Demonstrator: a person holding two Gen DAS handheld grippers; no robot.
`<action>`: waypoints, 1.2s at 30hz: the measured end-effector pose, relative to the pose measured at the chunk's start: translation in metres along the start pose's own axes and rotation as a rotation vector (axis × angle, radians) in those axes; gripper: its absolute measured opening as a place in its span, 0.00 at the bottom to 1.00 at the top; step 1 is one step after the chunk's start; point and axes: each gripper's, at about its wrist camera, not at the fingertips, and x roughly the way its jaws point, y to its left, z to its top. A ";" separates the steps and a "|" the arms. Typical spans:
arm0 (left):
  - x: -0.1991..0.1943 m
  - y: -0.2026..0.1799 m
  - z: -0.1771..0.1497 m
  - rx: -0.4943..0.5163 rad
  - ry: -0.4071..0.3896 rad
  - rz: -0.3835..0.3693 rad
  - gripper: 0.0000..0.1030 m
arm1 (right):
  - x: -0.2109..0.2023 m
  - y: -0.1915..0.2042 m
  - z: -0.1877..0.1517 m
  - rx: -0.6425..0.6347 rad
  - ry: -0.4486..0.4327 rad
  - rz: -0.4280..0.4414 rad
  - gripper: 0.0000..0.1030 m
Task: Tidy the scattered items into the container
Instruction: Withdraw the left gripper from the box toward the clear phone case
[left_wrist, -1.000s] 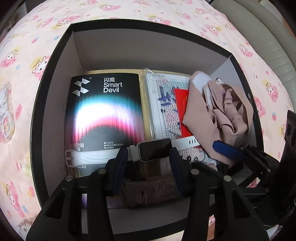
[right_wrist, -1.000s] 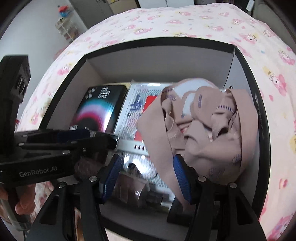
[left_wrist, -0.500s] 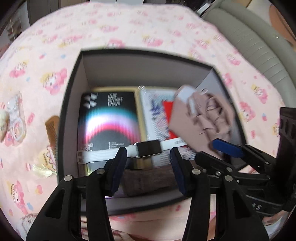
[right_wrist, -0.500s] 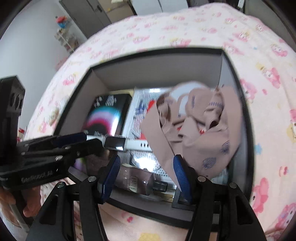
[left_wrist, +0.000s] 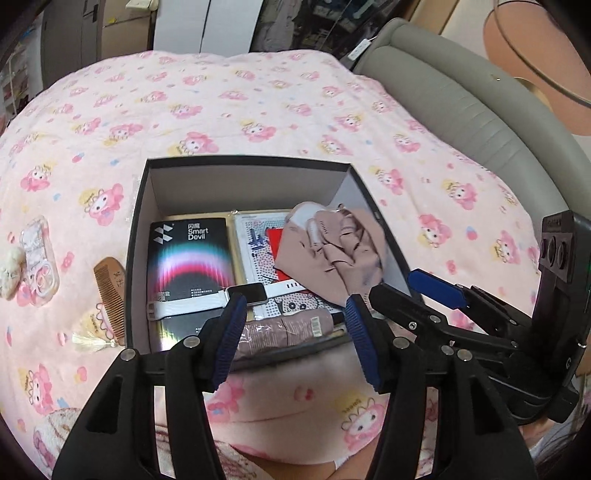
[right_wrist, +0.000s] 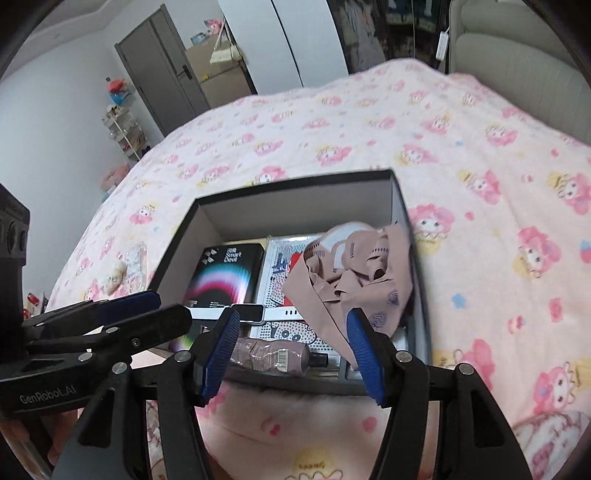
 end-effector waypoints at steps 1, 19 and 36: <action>-0.003 -0.001 0.000 0.009 -0.006 0.002 0.56 | -0.007 0.001 -0.002 0.000 -0.007 -0.007 0.55; -0.063 0.022 -0.019 0.011 -0.088 0.008 0.56 | -0.034 0.059 -0.010 -0.052 -0.033 0.050 0.55; -0.101 0.098 -0.047 -0.077 -0.121 0.082 0.56 | -0.008 0.140 -0.015 -0.168 0.027 0.087 0.55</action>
